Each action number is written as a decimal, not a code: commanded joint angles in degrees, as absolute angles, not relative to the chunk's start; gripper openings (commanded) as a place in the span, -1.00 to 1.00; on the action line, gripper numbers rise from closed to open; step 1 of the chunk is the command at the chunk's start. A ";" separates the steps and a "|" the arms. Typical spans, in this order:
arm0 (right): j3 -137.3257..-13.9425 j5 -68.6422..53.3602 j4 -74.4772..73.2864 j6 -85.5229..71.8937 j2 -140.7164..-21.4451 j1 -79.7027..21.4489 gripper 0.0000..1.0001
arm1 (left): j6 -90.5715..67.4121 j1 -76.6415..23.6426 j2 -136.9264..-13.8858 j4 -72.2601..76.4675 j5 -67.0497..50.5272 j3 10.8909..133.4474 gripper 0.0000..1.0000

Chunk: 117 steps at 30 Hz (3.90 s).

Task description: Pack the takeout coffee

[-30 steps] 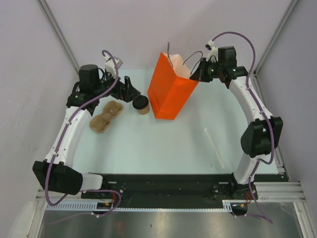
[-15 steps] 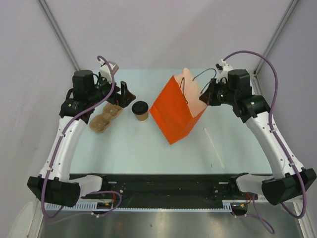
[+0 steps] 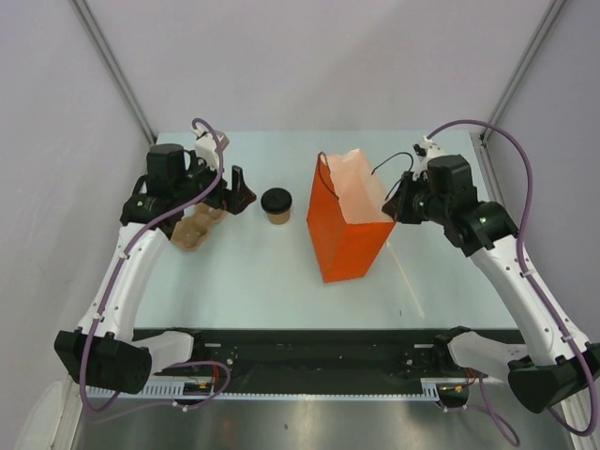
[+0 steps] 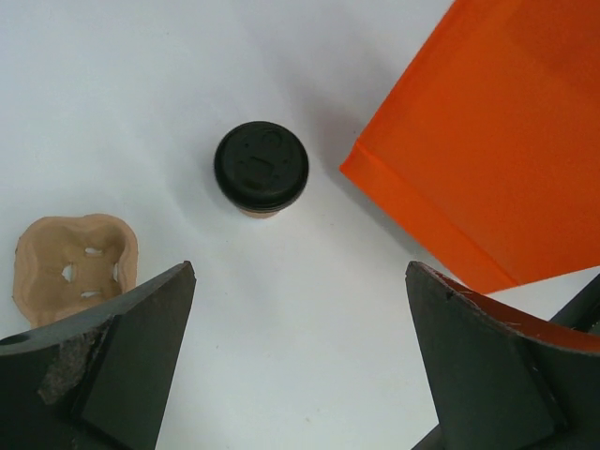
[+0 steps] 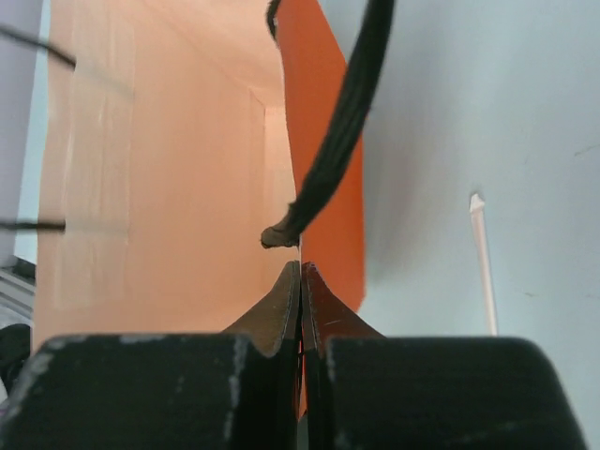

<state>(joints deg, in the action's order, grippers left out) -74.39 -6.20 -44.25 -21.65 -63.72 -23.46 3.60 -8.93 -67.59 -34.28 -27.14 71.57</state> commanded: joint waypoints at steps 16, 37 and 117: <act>-70.58 -13.88 -44.22 -32.34 -61.80 -21.62 -0.04 | 4.83 -8.88 -68.20 -32.78 -26.72 70.75 0.99; -91.01 -29.52 -48.34 13.78 -61.25 -11.87 0.80 | 11.07 -8.79 -67.32 -39.10 -31.99 75.41 0.99; -137.82 -10.73 -86.92 22.68 -117.60 -29.26 -1.00 | 17.49 13.45 -74.35 -42.72 -47.20 67.94 0.99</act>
<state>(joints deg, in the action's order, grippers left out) -137.71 -13.04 -76.23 26.46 -118.89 -27.90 16.56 12.80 -74.02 -44.56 -46.37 67.96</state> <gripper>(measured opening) 0.009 0.995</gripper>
